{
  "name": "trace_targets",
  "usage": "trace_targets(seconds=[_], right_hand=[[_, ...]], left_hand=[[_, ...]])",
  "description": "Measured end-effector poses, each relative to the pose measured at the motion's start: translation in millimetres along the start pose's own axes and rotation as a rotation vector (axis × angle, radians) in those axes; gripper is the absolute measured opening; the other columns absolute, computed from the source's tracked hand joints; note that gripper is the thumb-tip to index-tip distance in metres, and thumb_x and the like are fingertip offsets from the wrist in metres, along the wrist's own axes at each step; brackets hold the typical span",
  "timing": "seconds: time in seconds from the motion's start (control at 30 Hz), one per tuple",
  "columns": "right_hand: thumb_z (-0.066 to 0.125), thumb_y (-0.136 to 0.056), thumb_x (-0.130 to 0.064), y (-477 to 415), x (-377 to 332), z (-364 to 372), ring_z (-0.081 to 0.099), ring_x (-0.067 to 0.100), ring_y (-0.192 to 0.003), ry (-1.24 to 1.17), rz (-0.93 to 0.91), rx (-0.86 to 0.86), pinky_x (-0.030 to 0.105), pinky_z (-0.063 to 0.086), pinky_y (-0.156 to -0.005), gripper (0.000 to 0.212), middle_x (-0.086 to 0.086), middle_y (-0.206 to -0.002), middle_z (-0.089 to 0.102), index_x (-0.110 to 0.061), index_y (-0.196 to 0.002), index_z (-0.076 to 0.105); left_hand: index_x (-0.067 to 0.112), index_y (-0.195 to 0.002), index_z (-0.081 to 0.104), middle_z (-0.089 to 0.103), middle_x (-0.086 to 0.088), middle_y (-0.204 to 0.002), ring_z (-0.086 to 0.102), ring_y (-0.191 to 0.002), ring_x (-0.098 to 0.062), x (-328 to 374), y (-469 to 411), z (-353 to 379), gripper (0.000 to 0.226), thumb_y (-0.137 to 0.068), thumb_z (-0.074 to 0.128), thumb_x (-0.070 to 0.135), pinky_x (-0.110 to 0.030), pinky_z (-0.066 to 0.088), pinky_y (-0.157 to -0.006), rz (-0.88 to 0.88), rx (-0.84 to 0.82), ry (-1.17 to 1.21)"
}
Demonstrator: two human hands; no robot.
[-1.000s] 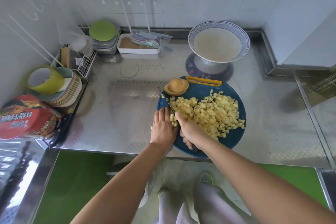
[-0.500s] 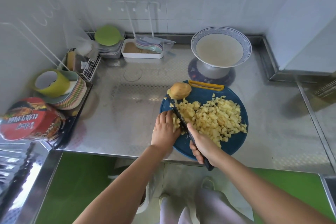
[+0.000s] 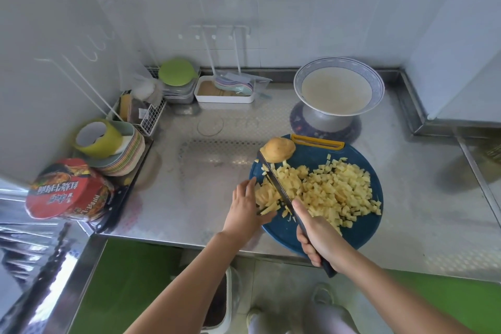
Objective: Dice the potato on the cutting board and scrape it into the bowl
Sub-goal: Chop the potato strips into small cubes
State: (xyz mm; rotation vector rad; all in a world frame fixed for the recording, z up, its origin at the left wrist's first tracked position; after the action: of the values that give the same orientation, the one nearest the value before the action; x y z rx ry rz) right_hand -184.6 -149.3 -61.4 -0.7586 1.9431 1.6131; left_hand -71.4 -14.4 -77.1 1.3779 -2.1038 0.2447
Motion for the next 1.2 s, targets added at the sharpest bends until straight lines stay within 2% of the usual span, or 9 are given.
trace_targets(seconds=[0.13, 0.27, 0.5, 0.67, 0.87, 1.07, 1.2], right_hand=[[0.032, -0.082, -0.081, 2.4, 7.9, 5.1, 0.035, 0.018, -0.034, -0.034, 0.005, 0.019, 0.026, 0.034, -0.04, 0.074, 0.005, -0.044, 0.035, -0.013, -0.053, 0.038], [0.034, -0.083, -0.08, 3.4, 5.9, 13.1, 0.029, 0.019, -0.035, -0.008, 0.002, 0.054, 0.027, 0.029, -0.041, 0.073, 0.005, -0.044, 0.028, -0.013, -0.052, 0.033], [0.027, -0.074, -0.085, -1.9, 3.5, 22.7, 0.032, 0.02, -0.034, 0.064, 0.016, 0.111, 0.028, 0.031, -0.041, 0.076, 0.005, -0.043, 0.032, -0.013, -0.049, 0.032], [0.028, -0.087, -0.078, -3.3, 0.6, 22.8, 0.031, 0.019, -0.033, 0.056, 0.057, 0.125, 0.026, 0.031, -0.041, 0.074, 0.003, -0.042, 0.03, -0.014, -0.051, 0.031], [0.029, -0.092, -0.074, -2.1, -6.6, 22.7, 0.03, 0.017, -0.034, 0.018, 0.083, 0.101, 0.023, 0.032, -0.039, 0.07, 0.001, -0.043, 0.029, -0.014, -0.055, 0.031], [0.03, -0.09, -0.075, -1.0, -3.3, 20.3, 0.029, 0.017, -0.035, 0.004, 0.086, 0.112, 0.023, 0.031, -0.039, 0.071, 0.002, -0.046, 0.028, -0.014, -0.055, 0.031], [0.03, -0.091, -0.075, -1.8, -2.2, 12.7, 0.03, 0.018, -0.035, 0.023, 0.096, 0.134, 0.022, 0.031, -0.038, 0.07, 0.002, -0.045, 0.028, -0.014, -0.056, 0.03]], left_hand=[[0.014, -0.148, 0.025, 0.029, -0.002, -0.144, 0.028, -0.133, -0.016, -6.4, 4.3, -0.7, 0.063, -0.097, 0.045, 0.045, -0.025, 0.025, -0.11, -0.055, 0.036, 0.097], [0.013, -0.144, 0.032, 0.033, -0.002, -0.141, 0.028, -0.129, -0.017, -4.8, 7.1, 0.1, 0.051, -0.101, 0.036, 0.04, -0.022, 0.022, -0.108, -0.082, 0.107, 0.165], [0.005, -0.133, 0.041, 0.039, -0.01, -0.133, 0.031, -0.127, -0.024, 5.0, 2.0, 4.9, 0.044, -0.101, 0.042, 0.035, -0.03, 0.026, -0.109, -0.17, 0.229, 0.217], [0.003, -0.124, 0.045, 0.041, -0.011, -0.126, 0.034, -0.12, -0.024, 3.8, -3.9, 6.2, 0.037, -0.099, 0.046, 0.031, -0.032, 0.031, -0.106, -0.229, 0.288, 0.272], [0.002, -0.112, 0.05, 0.044, -0.011, -0.117, 0.037, -0.112, -0.026, -0.7, -6.7, 9.5, 0.026, -0.098, 0.05, 0.024, -0.036, 0.034, -0.102, -0.229, 0.334, 0.278], [0.004, -0.112, 0.05, 0.044, -0.008, -0.117, 0.037, -0.112, -0.023, -3.3, -7.0, 11.6, 0.027, -0.097, 0.05, 0.028, -0.034, 0.034, -0.102, -0.23, 0.337, 0.287], [0.011, -0.113, 0.049, 0.038, 0.002, -0.115, 0.033, -0.112, -0.014, -5.1, -3.9, 11.3, 0.03, -0.096, 0.051, 0.035, -0.034, 0.033, -0.104, -0.207, 0.325, 0.367]])
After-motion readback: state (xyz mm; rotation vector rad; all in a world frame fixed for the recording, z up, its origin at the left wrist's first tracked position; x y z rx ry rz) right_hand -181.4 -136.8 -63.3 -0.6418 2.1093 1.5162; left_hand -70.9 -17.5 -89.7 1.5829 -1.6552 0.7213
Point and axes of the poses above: each hand's wrist, its own y-axis away from the middle knuckle, its own z-axis out of the palm, x = y × z, the point moved 6 cm from there along -y, towards the middle knuckle
